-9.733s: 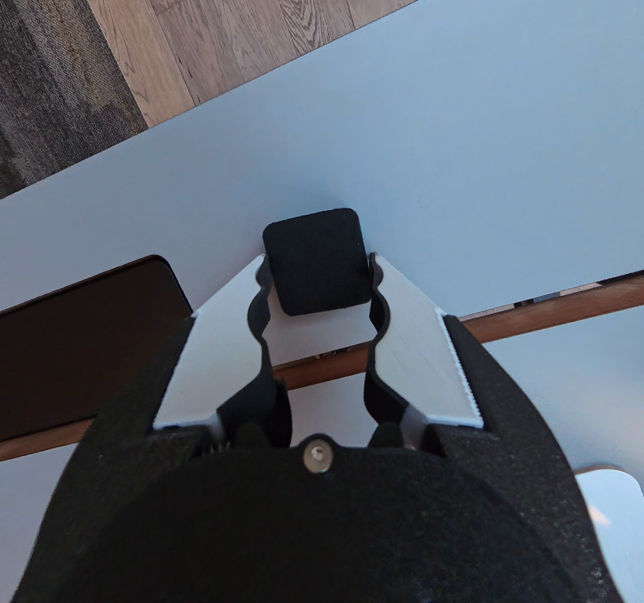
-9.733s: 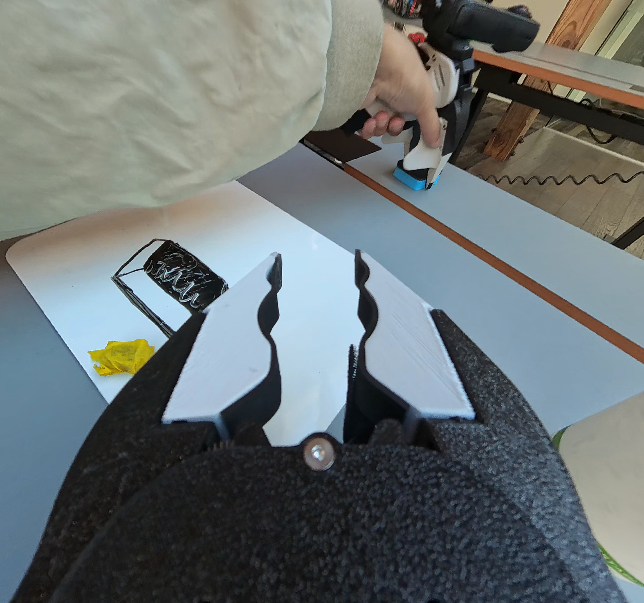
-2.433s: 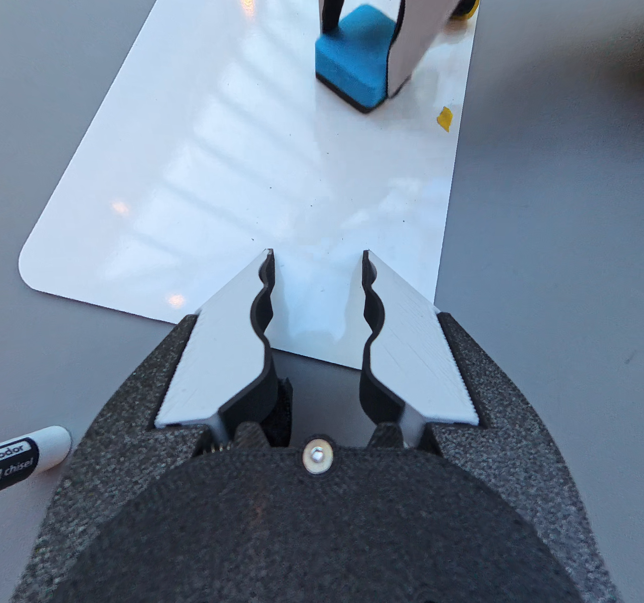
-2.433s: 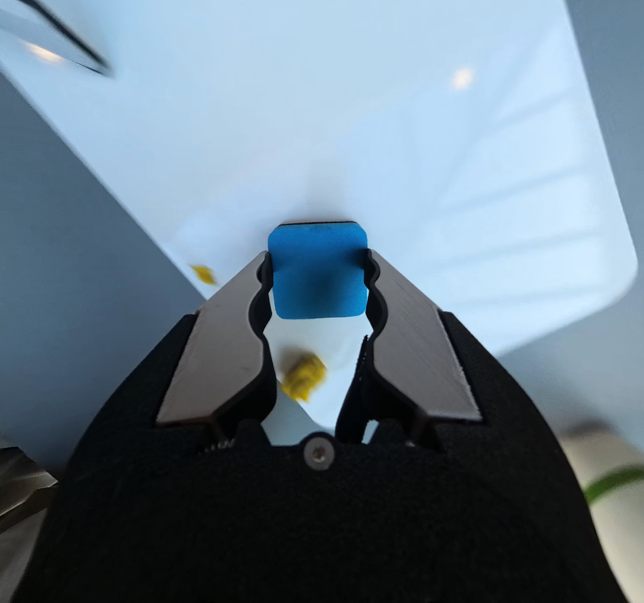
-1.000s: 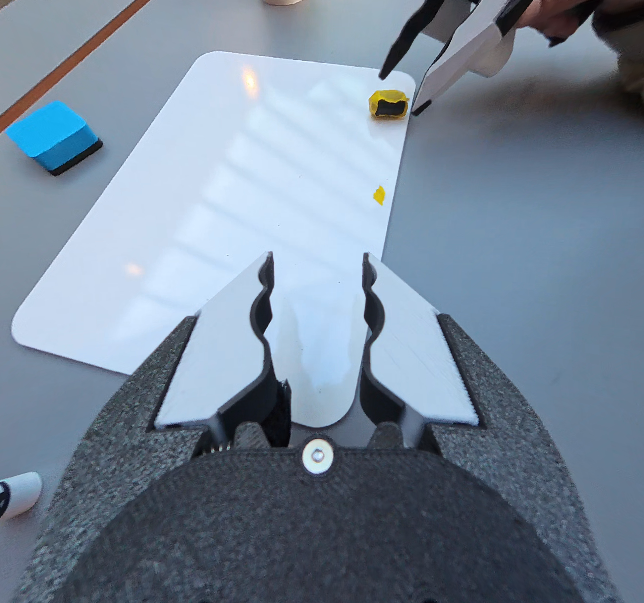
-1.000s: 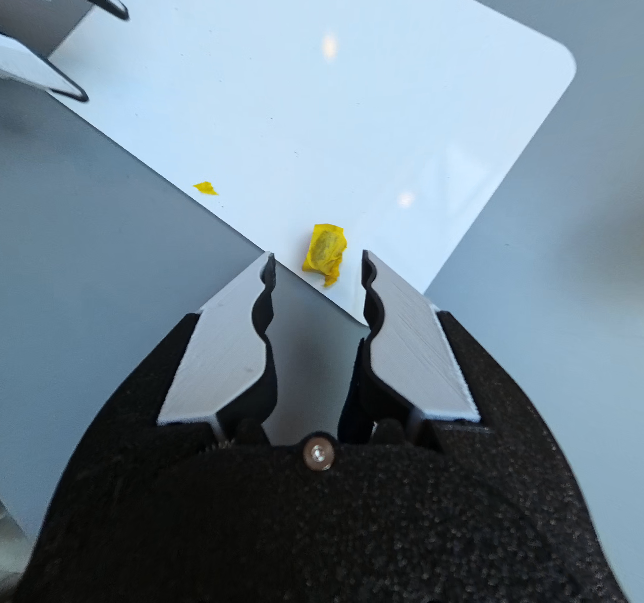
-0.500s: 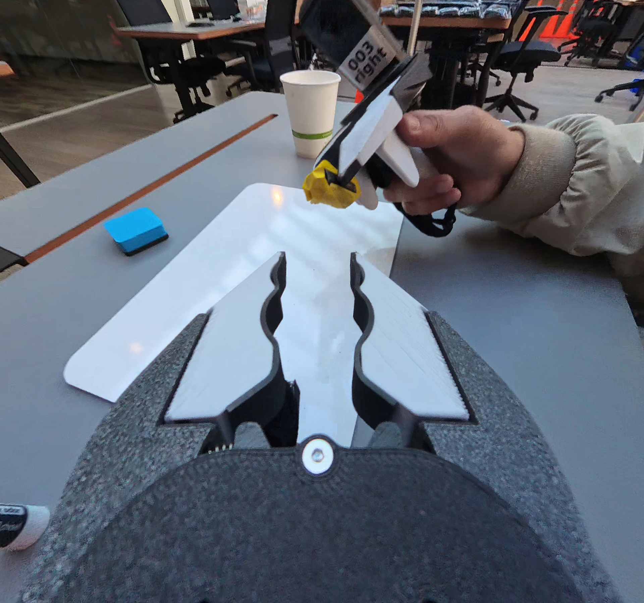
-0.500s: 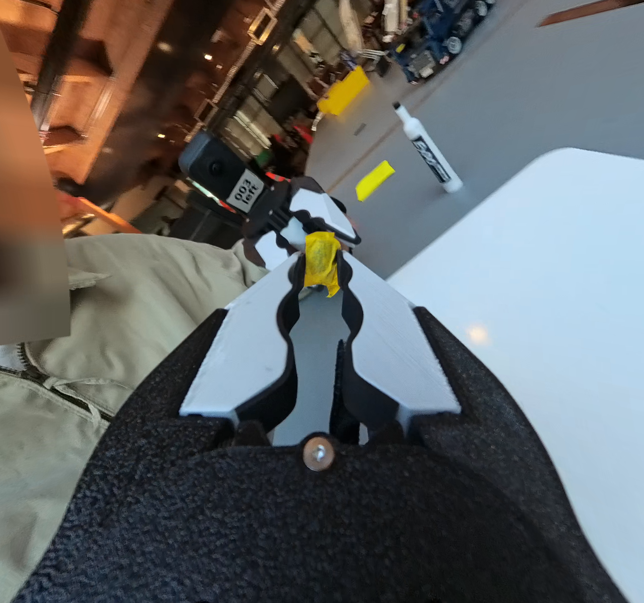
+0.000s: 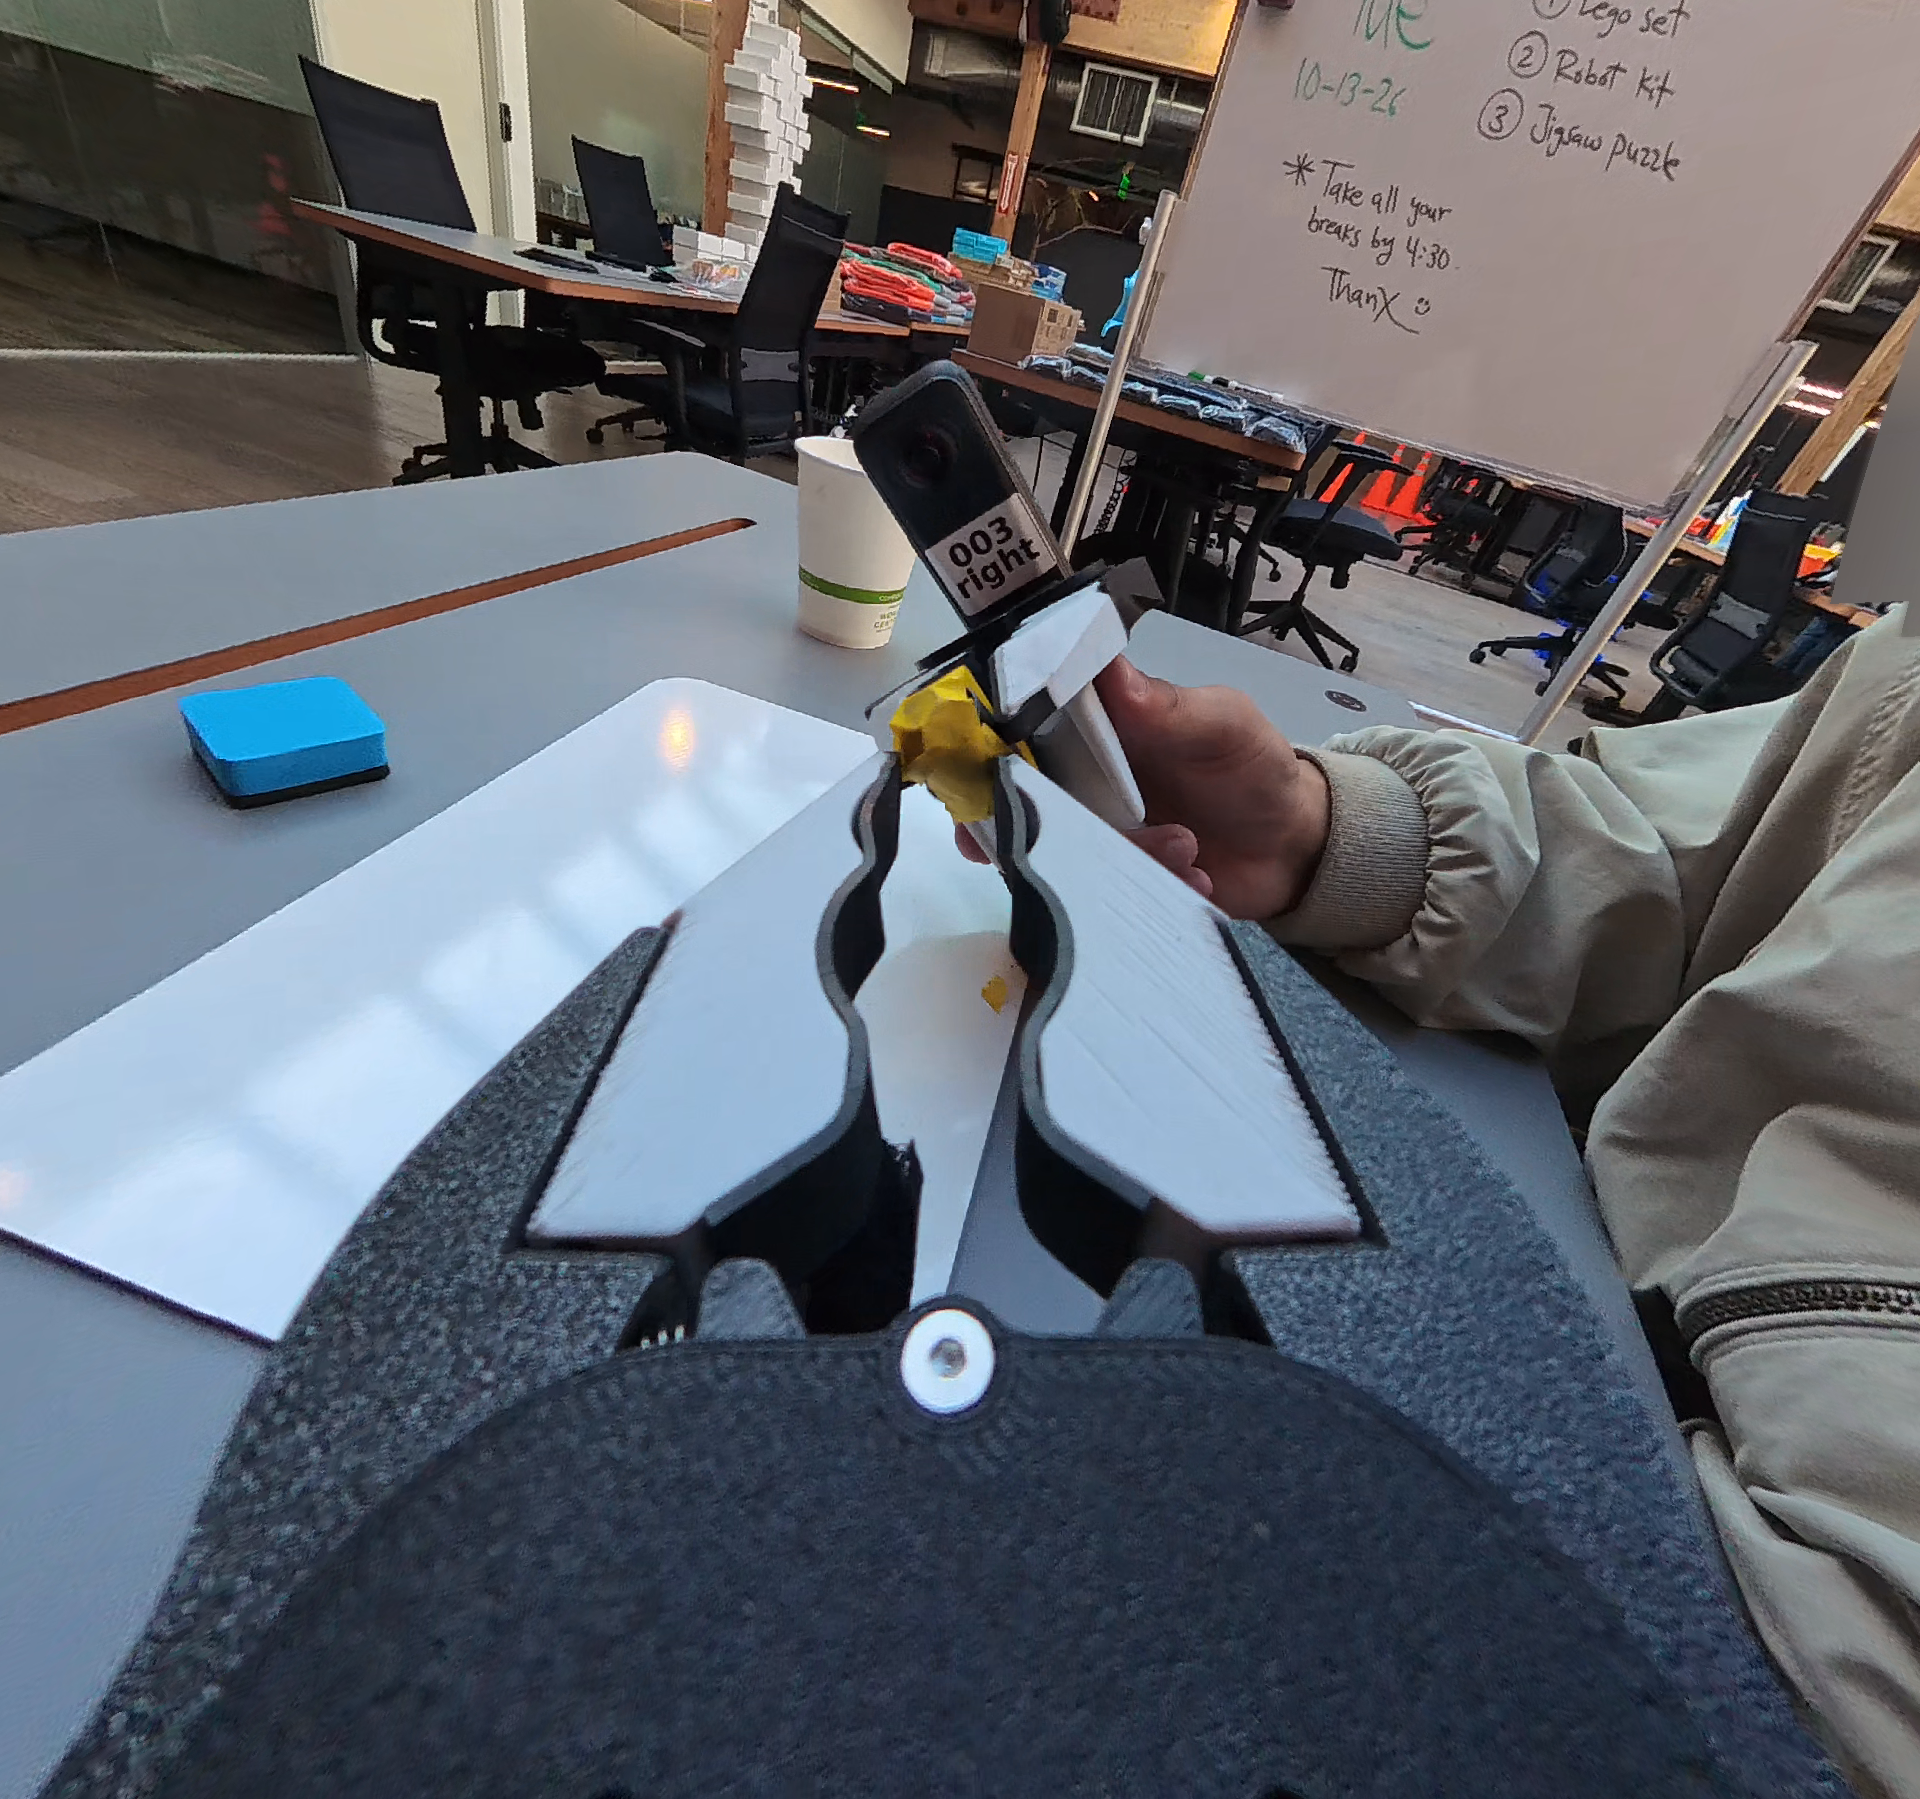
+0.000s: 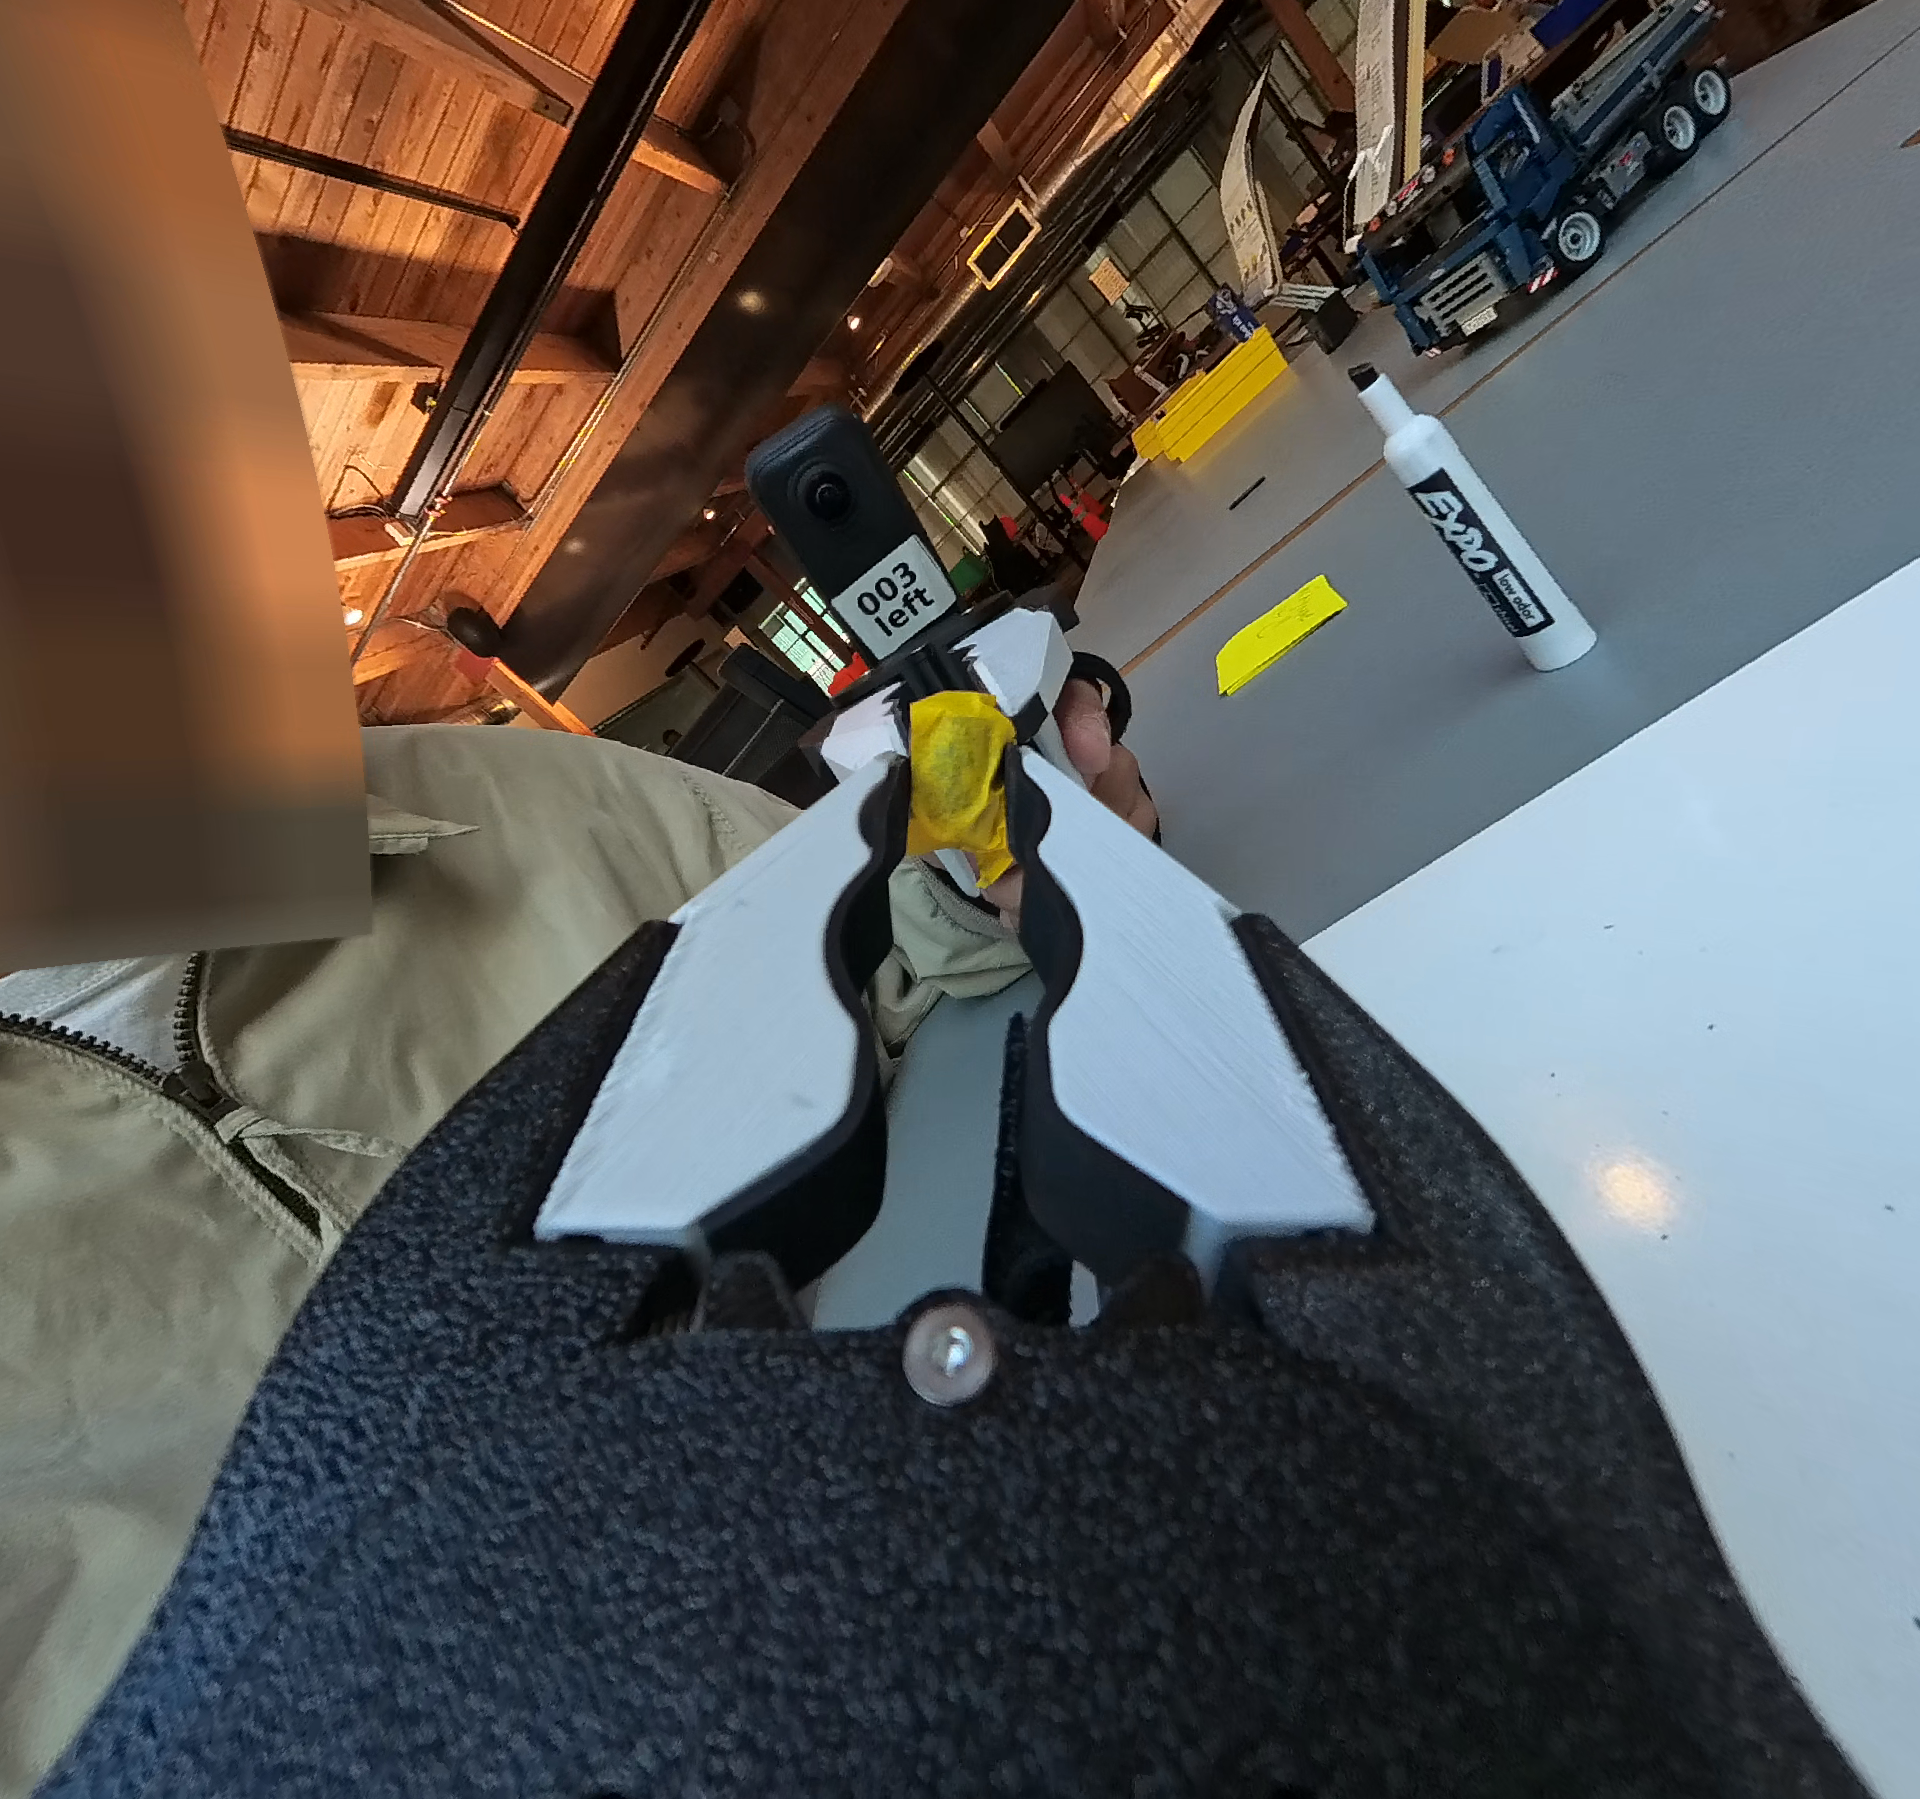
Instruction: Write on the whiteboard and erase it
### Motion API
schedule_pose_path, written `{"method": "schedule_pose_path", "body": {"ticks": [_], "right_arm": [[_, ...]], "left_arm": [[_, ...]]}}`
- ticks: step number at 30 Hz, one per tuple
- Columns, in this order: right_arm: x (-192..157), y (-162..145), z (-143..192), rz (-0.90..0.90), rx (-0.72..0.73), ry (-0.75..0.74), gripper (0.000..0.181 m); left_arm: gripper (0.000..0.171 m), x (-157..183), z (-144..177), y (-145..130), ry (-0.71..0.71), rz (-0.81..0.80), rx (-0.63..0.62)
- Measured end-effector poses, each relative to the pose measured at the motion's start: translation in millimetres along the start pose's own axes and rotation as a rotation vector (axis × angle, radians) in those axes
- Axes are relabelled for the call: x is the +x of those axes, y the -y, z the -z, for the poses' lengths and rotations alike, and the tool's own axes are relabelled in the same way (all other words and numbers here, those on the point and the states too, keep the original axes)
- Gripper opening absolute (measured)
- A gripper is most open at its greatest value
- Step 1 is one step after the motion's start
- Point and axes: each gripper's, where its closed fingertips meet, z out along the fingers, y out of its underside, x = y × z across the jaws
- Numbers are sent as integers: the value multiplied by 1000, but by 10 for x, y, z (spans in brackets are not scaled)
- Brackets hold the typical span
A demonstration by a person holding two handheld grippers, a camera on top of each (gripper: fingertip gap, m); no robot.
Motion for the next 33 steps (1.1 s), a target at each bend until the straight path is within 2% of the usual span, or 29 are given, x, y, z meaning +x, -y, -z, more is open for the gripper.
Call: {"method": "schedule_pose_path", "body": {"ticks": [5, 7, 8, 10, 12, 14, 15, 17, 19, 21, 23, 27, 29, 30, 31, 33], "right_arm": [[70, -46, 30, 21, -17, -44, 17], [125, -67, 59, 84, -44, -112, 17], [157, -61, 95, 115, -56, -154, 17], [238, -59, 182, 181, -91, -246, 17], [218, -71, 183, 175, -99, -235, 17], [150, -15, 167, 107, -46, -170, 17], [182, -28, 170, 115, -58, -193, 17], [277, -88, 194, 291, -137, -331, 17], [334, -92, 226, 559, -215, -495, 17], [350, -84, 253, 788, -290, -627, 17], [279, -116, 227, 1005, -352, -685, 18], [175, -132, 168, 1451, -427, -821, 17], [209, -244, 131, 1545, -513, -832, 18], [203, -265, 116, 1570, -521, -837, 18], [187, -267, 109, 1587, -516, -842, 18], [210, -283, 123, 1591, -532, -845, 18]], "left_arm": [[15, -32, -19, -76, 11, 45, -53], [9, -80, -11, -134, 36, 27, -85], [0, -122, 4, -147, 56, 19, -92], [0, -113, 30, -125, 23, 21, -93], [0, -39, 8, -117, 4, -5, -87], [0, -14, -34, -182, 36, -76, -119], [0, -37, -37, -188, 64, -103, -120], [0, -82, -23, -174, 81, -83, -111], [18, -151, -1, -143, 88, -13, -89], [25, -151, -4, -182, 48, 33, -106], [32, -140, -27, -249, 14, 84, -128], [33, -31, -63, -293, -88, 208, -134], [33, 22, -65, -277, -118, 213, -127], [31, 38, -67, -286, -123, 204, -134], [20, 42, -71, -310, -119, 188, -151], [19, 40, -78, -340, -109, 170, -176]]}}
